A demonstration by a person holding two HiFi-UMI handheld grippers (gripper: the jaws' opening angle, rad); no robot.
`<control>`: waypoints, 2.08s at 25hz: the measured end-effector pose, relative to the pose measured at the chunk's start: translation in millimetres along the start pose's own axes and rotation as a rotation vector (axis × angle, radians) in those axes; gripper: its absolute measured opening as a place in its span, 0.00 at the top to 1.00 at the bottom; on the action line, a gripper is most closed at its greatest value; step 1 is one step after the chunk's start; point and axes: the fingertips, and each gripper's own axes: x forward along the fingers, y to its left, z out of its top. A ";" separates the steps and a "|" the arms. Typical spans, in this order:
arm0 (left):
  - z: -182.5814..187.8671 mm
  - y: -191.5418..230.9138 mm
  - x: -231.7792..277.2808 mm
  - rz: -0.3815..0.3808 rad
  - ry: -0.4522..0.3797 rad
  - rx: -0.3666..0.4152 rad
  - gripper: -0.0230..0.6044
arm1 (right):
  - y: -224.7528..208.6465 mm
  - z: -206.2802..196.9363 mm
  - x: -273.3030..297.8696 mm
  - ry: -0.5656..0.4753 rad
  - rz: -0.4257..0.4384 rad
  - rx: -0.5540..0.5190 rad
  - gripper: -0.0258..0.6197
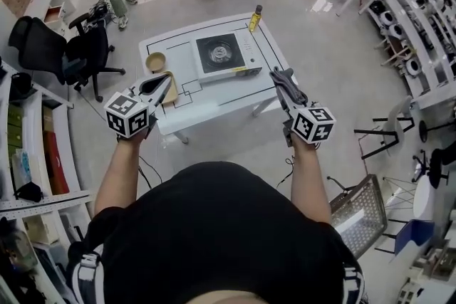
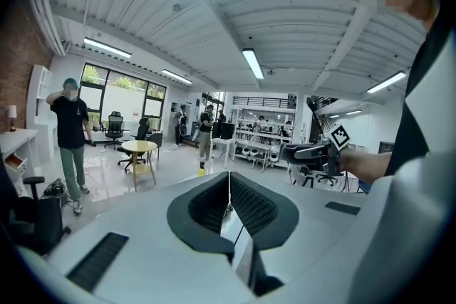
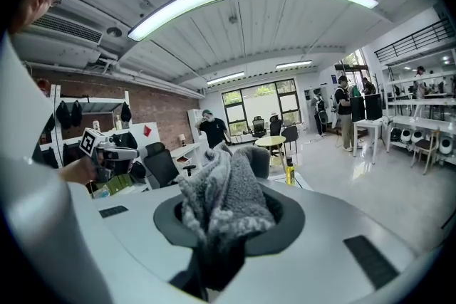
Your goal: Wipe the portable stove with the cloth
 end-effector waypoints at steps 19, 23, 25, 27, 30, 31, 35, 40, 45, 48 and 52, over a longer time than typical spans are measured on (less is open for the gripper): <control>-5.1 -24.2 95.4 0.091 0.006 -0.035 0.92 | -108.2 1.9 19.9 0.022 0.078 -0.008 0.78; -5.7 -20.2 103.0 0.086 0.002 -0.040 0.92 | -111.6 1.2 25.1 0.037 0.074 -0.015 0.78; -5.7 -17.4 105.6 0.080 0.003 -0.043 0.92 | -111.0 3.7 30.2 0.038 0.072 -0.016 0.78; -7.9 -13.1 106.9 0.076 0.006 -0.048 0.92 | -108.4 5.8 36.8 0.038 0.076 -0.020 0.78; -12.7 -4.8 109.5 0.073 0.016 -0.052 0.92 | -106.0 6.3 47.9 0.039 0.081 -0.023 0.78; -13.2 -0.5 111.4 0.072 0.019 -0.053 0.92 | -106.4 7.0 52.3 0.041 0.080 -0.023 0.78; -10.2 24.7 123.5 0.062 0.024 -0.059 0.92 | -108.7 13.4 76.3 0.048 0.070 -0.018 0.78; -5.9 54.6 144.1 0.026 0.031 -0.059 0.92 | -114.0 23.1 110.6 0.051 0.052 -0.012 0.78; -3.7 91.1 161.0 0.001 0.040 -0.063 0.92 | -109.9 28.2 150.0 0.064 0.052 -0.007 0.78; -0.5 111.5 172.8 -0.014 0.044 -0.066 0.92 | -108.5 30.2 171.2 0.078 0.050 -0.010 0.78; 3.8 131.4 186.6 -0.043 0.043 -0.068 0.92 | -105.9 32.3 192.2 0.089 0.040 -0.010 0.78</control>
